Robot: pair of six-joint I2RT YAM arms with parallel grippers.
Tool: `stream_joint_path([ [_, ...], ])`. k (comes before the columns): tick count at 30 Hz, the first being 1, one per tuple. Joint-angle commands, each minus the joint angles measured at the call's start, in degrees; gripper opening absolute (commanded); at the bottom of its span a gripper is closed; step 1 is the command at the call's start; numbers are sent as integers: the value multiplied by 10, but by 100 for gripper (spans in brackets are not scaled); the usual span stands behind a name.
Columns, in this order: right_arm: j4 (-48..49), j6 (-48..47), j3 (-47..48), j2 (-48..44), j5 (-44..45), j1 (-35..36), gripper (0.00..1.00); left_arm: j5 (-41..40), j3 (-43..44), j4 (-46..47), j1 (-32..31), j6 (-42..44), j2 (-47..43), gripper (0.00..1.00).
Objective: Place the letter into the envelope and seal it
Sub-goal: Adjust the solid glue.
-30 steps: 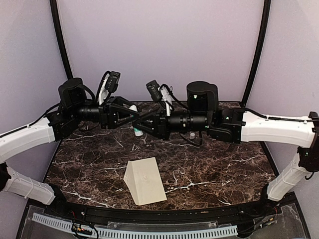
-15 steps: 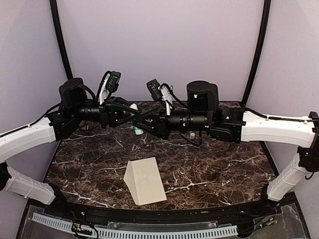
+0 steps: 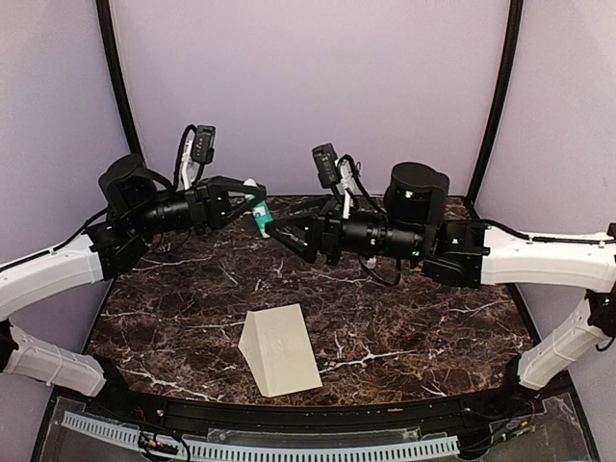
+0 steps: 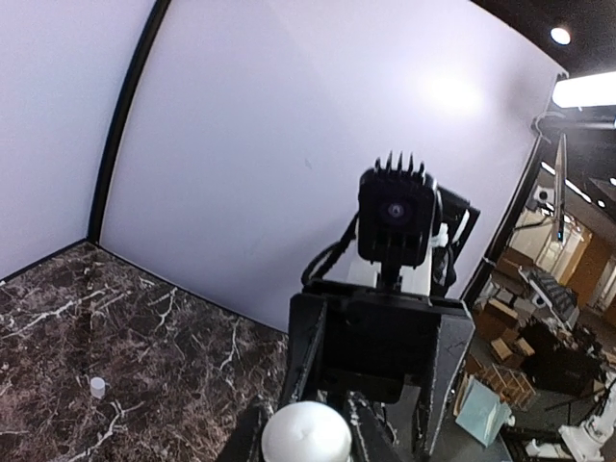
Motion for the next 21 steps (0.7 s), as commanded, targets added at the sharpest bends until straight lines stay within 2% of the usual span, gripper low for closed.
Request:
stream_joint_path([
  [1,181,82,-60,-37,15,3,61,-139,-25,116,-3,-98,-42,3],
  [6,308,172,-101,-22,26,7,63,-241,-65,183,-13,-174,-49,3],
  [9,302,215,-75,4,40,7,63,-267,-74,198,-24,-198,-52,2],
  [15,326,290,-36,52,20,8,61,-312,-94,211,-46,-193,-62,1],
  [21,331,339,-56,60,65,8,61,-333,-107,226,-53,-191,-75,0],
])
